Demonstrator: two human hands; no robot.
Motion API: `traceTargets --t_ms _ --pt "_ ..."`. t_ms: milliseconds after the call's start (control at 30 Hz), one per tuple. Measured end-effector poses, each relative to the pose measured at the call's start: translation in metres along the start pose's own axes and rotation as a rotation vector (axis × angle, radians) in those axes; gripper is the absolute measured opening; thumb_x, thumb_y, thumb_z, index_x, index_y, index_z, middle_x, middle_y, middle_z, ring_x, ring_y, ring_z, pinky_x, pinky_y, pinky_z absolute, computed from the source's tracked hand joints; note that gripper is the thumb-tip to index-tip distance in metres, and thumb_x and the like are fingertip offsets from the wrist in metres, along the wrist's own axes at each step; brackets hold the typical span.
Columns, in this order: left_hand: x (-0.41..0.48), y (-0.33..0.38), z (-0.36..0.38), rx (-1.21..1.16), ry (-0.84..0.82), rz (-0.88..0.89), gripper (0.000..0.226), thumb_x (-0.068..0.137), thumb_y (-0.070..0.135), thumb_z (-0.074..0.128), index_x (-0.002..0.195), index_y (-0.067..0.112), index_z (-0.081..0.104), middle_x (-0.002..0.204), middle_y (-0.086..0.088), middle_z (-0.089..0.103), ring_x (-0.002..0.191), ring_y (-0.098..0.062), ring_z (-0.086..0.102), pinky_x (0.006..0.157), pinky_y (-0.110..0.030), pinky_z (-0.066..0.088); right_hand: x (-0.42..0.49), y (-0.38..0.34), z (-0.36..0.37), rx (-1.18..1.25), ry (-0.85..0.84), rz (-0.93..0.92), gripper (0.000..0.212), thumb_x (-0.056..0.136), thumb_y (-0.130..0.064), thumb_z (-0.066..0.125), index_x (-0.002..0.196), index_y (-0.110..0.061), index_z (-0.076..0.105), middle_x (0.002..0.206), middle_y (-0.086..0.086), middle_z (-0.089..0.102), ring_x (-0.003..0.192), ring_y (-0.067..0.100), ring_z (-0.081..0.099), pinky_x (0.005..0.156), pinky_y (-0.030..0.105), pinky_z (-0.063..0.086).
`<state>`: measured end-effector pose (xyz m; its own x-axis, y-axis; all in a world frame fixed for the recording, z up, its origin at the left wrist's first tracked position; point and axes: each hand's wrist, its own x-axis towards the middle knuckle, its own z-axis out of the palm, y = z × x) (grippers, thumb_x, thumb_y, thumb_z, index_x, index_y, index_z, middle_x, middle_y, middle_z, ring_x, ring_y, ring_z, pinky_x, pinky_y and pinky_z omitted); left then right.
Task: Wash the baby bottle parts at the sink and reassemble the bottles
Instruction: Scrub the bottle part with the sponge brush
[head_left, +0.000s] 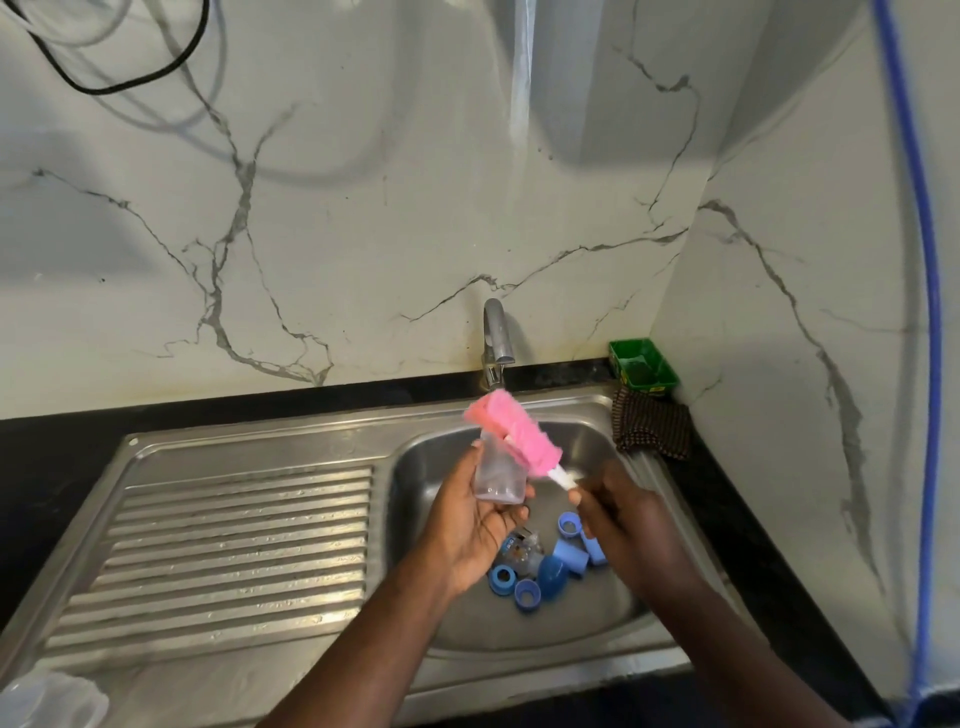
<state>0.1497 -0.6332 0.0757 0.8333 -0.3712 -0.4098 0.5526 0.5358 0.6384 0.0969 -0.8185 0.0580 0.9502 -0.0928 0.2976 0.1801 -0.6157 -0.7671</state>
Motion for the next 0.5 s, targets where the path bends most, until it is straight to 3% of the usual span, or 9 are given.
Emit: traceTargets --t_ms 67,200,300,433,500 --pt "-0.0023 0.0008 -0.0006 -0.01 -0.036 0.017 0.04 0.091 0.036 0.055 0.117 0.007 0.064 0.103 -0.019 0.071 0.077 -0.021 0.062 0.061 -0.028 0.052 -0.003 -0.0026 0.0007 0.005 -0.071 -0.063 0.019 0.094 -0.02 0.064 0.081 -0.027 0.052 0.061 -0.011 0.058 0.05 0.004 0.052 0.049 0.014 0.037" --pt "-0.0003 0.0026 -0.0014 -0.062 -0.04 0.025 0.039 0.095 0.034 0.059 0.12 0.005 0.062 0.097 -0.017 0.071 0.074 -0.02 0.063 0.058 -0.024 0.056 0.0021 0.0021 -0.0016 0.012 0.047 0.023 0.013 0.094 -0.021 0.064 0.084 -0.02 0.057 0.063 -0.01 0.061 0.054 0.008 0.058 0.05 0.018 0.042" --pt "0.0016 0.0038 -0.0003 -0.12 -0.092 0.029 0.038 0.09 0.024 0.06 0.122 0.004 0.062 0.103 -0.019 0.07 0.077 -0.021 0.065 0.055 -0.023 0.057 -0.0024 0.0013 0.0008 0.03 -0.033 -0.043 0.015 0.095 -0.028 0.061 0.084 -0.02 0.056 0.064 -0.008 0.061 0.052 0.007 0.056 0.05 0.015 0.04" --pt "0.0053 -0.0003 0.0 -0.026 -0.08 0.025 0.05 0.09 0.048 0.057 0.118 0.008 0.067 0.097 -0.012 0.068 0.081 -0.019 0.06 0.063 -0.029 0.053 0.0034 0.0059 -0.0035 0.073 0.062 0.066 0.013 0.095 -0.018 0.063 0.084 -0.015 0.057 0.061 -0.011 0.06 0.052 0.005 0.054 0.051 0.017 0.039" --pt "0.007 -0.0013 -0.0008 0.007 -0.04 0.043 0.05 0.088 0.05 0.058 0.117 0.011 0.068 0.095 -0.009 0.069 0.081 -0.017 0.06 0.068 -0.03 0.049 0.0027 0.003 -0.0043 0.087 0.031 0.049 0.015 0.096 -0.021 0.062 0.084 -0.013 0.057 0.06 -0.009 0.06 0.051 0.005 0.054 0.051 0.016 0.038"
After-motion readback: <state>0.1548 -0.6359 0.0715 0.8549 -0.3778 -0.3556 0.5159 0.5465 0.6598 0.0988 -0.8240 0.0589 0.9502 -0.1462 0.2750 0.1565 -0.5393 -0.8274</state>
